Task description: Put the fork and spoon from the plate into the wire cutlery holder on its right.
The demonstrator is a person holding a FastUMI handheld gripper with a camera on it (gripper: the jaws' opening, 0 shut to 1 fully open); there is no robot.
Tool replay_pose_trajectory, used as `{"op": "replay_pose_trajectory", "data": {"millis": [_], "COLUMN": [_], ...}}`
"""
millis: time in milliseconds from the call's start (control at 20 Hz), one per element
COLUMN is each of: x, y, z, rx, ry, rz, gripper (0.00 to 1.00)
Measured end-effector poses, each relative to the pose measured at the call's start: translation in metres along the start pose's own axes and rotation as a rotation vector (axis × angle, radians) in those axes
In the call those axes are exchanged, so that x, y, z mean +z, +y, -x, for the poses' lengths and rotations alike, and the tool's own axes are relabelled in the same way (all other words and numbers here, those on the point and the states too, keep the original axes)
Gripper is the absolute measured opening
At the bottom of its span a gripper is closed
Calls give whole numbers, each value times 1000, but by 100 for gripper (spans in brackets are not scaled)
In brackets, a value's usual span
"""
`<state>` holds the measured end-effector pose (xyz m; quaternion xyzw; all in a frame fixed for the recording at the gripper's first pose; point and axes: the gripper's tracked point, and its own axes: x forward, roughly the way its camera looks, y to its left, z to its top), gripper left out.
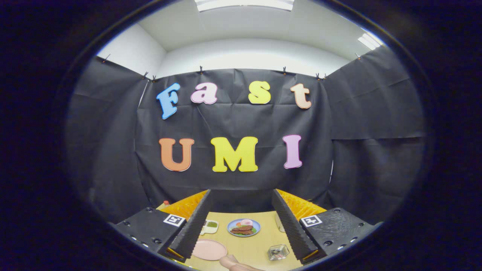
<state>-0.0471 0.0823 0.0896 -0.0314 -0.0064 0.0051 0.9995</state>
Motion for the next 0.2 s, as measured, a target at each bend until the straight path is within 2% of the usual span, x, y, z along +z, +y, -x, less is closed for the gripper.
{"op": "replay_pose_trajectory", "data": {"millis": [200], "x": [-3], "y": [-4], "z": [0], "rx": [11], "ry": [-12], "rz": [7], "gripper": [95]}}
